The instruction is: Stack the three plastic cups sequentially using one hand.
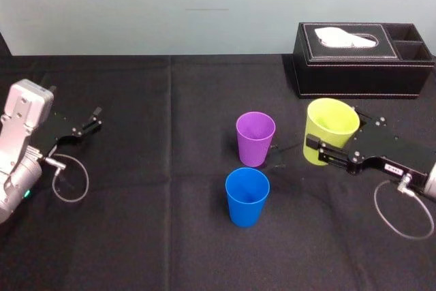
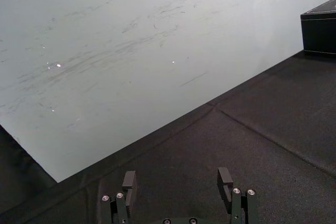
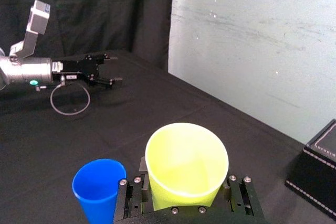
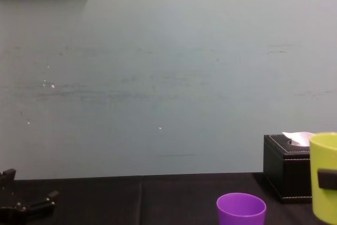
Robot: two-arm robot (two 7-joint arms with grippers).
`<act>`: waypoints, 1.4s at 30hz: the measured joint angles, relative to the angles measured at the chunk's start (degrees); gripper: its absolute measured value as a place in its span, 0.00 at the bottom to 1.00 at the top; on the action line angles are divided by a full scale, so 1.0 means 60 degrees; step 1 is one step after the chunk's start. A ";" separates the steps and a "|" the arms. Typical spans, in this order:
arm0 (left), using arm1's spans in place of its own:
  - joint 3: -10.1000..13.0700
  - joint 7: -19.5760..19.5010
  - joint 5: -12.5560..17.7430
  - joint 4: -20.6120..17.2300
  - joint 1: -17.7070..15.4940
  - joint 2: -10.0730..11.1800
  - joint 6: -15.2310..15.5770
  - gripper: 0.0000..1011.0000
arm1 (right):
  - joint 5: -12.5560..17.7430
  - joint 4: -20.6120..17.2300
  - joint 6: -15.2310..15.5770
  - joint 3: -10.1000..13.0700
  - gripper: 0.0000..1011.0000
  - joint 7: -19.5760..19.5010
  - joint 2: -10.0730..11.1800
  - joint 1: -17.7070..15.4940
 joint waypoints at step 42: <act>0.0000 0.0000 0.0000 0.0000 0.0000 -0.0001 0.0000 1.00 | -0.1393 0.2218 0.0613 -0.2358 0.73 0.0229 -0.1673 0.3403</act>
